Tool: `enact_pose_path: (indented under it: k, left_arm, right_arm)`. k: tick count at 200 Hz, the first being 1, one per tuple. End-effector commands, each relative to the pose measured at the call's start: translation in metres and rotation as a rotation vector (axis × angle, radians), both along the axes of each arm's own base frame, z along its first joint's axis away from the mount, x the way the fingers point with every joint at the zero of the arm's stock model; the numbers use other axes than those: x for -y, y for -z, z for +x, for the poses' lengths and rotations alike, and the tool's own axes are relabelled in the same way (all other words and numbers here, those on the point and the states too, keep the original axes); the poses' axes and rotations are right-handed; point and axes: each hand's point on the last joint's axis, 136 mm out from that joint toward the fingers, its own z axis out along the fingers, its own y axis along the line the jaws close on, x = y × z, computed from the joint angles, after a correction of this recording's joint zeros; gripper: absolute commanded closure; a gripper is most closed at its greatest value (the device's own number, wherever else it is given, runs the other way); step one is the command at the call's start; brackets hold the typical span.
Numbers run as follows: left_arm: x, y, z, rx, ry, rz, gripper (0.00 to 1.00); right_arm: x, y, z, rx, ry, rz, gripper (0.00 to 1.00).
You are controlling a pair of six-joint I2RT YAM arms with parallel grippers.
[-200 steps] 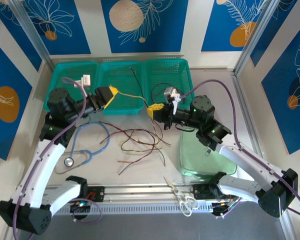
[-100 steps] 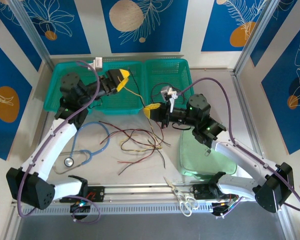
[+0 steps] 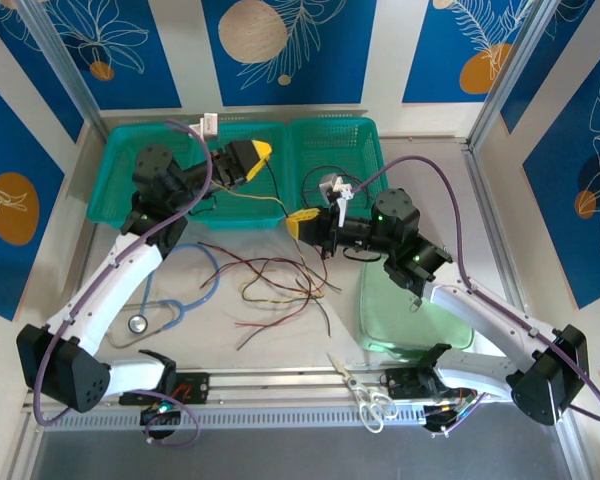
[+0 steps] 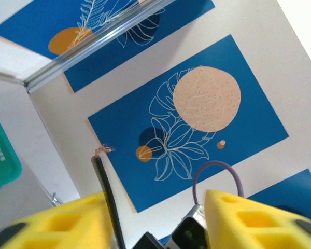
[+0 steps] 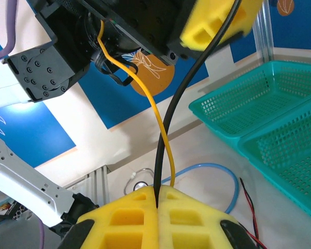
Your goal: Untangle the cables
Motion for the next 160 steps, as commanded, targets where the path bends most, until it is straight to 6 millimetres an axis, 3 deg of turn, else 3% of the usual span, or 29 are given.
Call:
enact_pose_path:
  k: [1, 11, 24, 40, 59, 72, 114, 160]
  left_arm:
    - [0.004, -0.008, -0.002, 0.053, -0.002, -0.008, 0.74]
    - [0.004, -0.007, -0.001, 0.053, -0.005, -0.008, 0.82]
    - [0.004, -0.006, -0.001, 0.054, -0.01, -0.01, 1.0]
    - [0.003, -0.004, 0.0, 0.049, -0.018, -0.011, 1.0]
    - [0.002, -0.003, 0.0, 0.042, -0.023, -0.01, 1.0]
    - [0.002, -0.002, 0.0, 0.039, -0.024, -0.009, 1.0]
    - [0.003, 0.001, 0.002, 0.02, -0.025, -0.01, 1.0]
    - [0.001, 0.005, 0.002, 0.01, -0.037, 0.005, 1.0]
  right_arm:
    - [0.002, -0.017, -0.005, 0.039, -0.008, 0.013, 1.0]
    - [0.002, -0.019, -0.007, 0.045, -0.016, 0.017, 1.0]
    - [0.003, -0.02, -0.007, 0.049, -0.01, 0.016, 1.0]
    - [0.007, -0.02, -0.007, 0.056, 0.008, 0.011, 0.95]
    - [0.013, -0.02, -0.006, 0.087, 0.038, -0.011, 0.65]
    - [0.019, -0.021, -0.005, 0.125, 0.076, -0.04, 0.56]
    - [0.027, -0.028, -0.002, 0.427, 0.196, -0.234, 0.5]
    - [-0.007, -0.048, -0.023, 0.963, 0.158, -0.413, 0.46]
